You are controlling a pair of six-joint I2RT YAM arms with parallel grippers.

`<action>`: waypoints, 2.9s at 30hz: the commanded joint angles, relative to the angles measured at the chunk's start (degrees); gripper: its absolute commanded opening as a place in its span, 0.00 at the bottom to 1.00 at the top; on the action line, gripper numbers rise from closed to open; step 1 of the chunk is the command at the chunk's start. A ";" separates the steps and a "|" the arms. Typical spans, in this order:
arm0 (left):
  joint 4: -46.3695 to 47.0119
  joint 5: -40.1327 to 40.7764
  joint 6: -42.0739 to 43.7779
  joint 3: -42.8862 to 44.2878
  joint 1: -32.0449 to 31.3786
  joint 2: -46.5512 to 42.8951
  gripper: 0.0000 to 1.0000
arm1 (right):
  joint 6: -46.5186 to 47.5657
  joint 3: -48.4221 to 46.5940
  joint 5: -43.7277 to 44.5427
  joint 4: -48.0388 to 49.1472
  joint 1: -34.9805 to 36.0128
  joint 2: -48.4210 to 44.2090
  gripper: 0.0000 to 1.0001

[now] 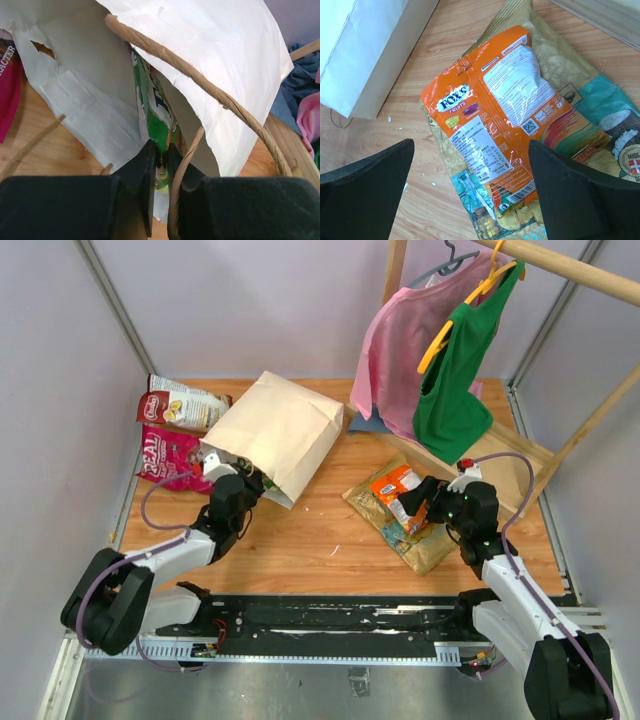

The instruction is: Take the snacks out of the paper bag

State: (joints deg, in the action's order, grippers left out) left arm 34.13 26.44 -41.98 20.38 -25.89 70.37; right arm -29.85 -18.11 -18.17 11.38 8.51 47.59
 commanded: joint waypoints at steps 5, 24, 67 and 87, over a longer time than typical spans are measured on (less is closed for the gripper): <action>-11.42 1.72 0.39 -3.29 0.48 -12.71 0.02 | 0.64 -0.34 -0.99 0.04 -0.52 -0.84 0.97; -10.81 -9.47 -1.88 -3.81 4.22 -4.15 0.03 | 25.69 -28.86 31.88 -3.88 49.95 26.66 0.98; -24.50 -30.14 -5.91 -8.24 10.08 -14.65 1.00 | 36.15 -72.98 29.85 -8.32 44.97 69.35 0.88; -21.25 -32.56 -2.84 -3.98 10.07 -13.44 0.94 | 43.61 -76.15 19.17 -9.95 32.63 70.49 0.88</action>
State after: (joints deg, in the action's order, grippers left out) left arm 9.82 -6.15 -46.87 14.31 -16.19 55.70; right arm 11.29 -93.71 3.68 1.19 45.25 118.32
